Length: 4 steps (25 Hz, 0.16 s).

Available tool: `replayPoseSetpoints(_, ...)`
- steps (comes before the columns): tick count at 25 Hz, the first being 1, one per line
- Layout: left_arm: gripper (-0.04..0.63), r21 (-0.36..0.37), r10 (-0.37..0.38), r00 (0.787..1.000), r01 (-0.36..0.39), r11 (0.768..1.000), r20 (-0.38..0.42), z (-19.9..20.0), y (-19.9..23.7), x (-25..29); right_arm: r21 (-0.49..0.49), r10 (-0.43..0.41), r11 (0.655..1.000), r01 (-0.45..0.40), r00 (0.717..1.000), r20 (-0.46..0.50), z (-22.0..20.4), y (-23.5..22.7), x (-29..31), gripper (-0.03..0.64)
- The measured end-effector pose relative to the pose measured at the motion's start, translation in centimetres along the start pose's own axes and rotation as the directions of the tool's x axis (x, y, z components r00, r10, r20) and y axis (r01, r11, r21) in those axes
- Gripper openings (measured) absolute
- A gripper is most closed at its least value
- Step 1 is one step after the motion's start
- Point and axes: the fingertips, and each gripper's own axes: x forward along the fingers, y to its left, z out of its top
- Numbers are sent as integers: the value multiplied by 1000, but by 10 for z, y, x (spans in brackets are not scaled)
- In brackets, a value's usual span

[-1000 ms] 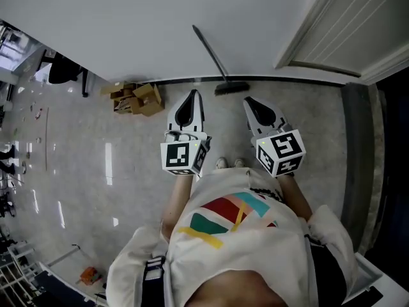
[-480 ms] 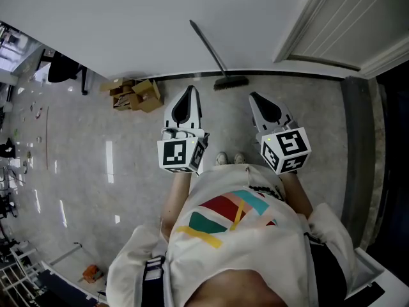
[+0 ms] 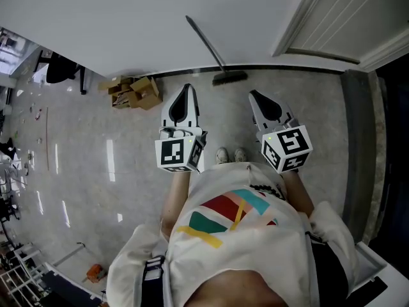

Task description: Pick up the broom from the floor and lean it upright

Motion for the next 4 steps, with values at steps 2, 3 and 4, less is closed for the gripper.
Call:
replayPoseSetpoints(2,45,0,5,1000,-5,1000,-4,-3,3,-1,-2,4,1000,-4,1000,-3,-2,1,0,14)
replayPoseSetpoints(3,46,0,9,1000,-9,1000,-5,-5,4,-2,-2,5,1000,-5,1000,-4,-3,2,0,14)
replayPoseSetpoints(4,46,-2,12,1000,-12,1000,-6,-7,6,-3,-3,6,1000,-6,1000,-6,-5,2,0,14)
